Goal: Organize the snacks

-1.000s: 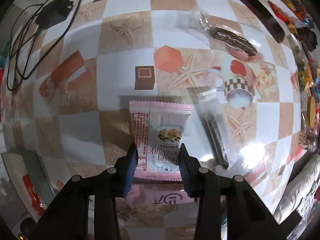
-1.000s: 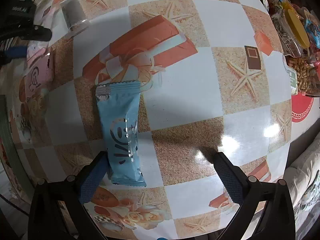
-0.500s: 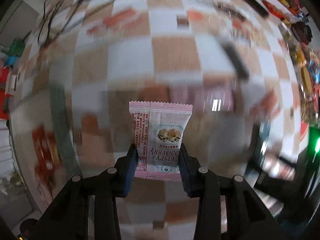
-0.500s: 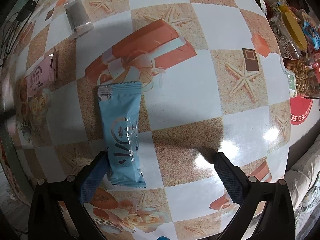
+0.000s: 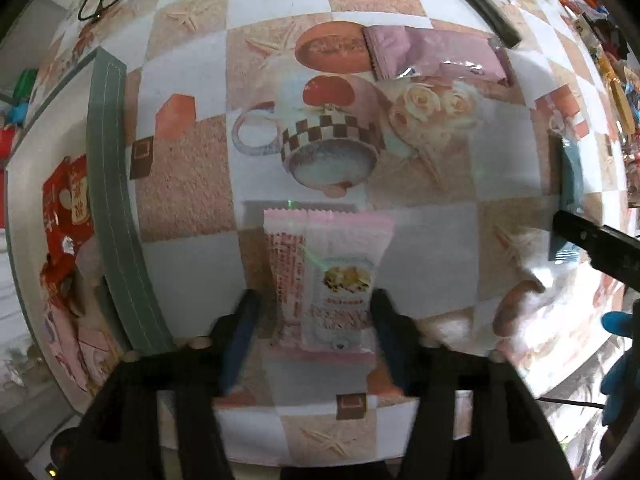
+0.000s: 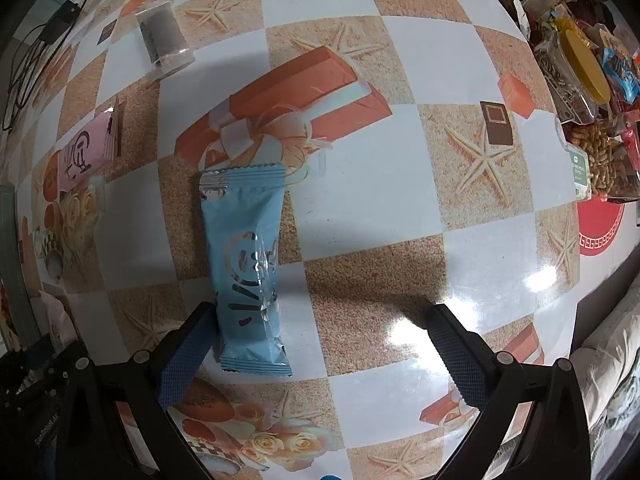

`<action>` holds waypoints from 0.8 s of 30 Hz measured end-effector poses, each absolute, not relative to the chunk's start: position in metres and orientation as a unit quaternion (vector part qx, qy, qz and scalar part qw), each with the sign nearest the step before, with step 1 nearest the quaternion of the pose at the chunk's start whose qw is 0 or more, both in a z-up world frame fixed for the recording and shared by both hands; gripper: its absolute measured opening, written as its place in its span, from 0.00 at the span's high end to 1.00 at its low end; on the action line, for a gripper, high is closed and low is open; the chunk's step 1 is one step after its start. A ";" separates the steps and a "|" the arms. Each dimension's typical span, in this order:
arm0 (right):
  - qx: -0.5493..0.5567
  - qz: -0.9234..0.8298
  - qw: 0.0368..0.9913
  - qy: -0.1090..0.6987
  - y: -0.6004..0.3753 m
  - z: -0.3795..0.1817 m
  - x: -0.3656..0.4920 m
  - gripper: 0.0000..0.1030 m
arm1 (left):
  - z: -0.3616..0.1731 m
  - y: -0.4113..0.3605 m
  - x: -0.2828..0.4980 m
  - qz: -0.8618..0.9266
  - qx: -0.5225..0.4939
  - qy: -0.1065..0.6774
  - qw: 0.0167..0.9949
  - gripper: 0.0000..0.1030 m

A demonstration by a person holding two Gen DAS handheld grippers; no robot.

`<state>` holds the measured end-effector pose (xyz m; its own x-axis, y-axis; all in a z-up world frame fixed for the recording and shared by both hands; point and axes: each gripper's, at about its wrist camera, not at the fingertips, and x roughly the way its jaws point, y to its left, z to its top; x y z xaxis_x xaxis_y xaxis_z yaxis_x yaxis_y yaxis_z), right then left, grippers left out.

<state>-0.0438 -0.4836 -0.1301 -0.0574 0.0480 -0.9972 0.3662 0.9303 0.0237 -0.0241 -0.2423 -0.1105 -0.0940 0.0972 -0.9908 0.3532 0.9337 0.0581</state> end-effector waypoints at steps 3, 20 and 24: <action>0.145 -0.118 0.670 0.718 -0.484 -0.130 -0.044 0.00 | -0.110 -0.248 -0.019 -0.103 0.147 0.735 0.654 0.28; 0.142 -0.117 0.673 0.716 -0.484 -0.129 -0.044 0.00 | -0.129 -0.234 -0.018 -0.113 0.145 0.739 0.647 0.18; 0.142 -0.115 0.669 0.720 -0.485 -0.130 -0.042 0.00 | -0.132 -0.235 -0.018 -0.113 0.146 0.739 0.648 0.18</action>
<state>-0.0417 -0.4845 -0.1297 -0.0636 0.0504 -0.9967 0.3590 0.9330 0.0243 -0.0177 -0.2354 -0.1315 -0.1184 0.0698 -0.9905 0.3626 0.9317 0.0223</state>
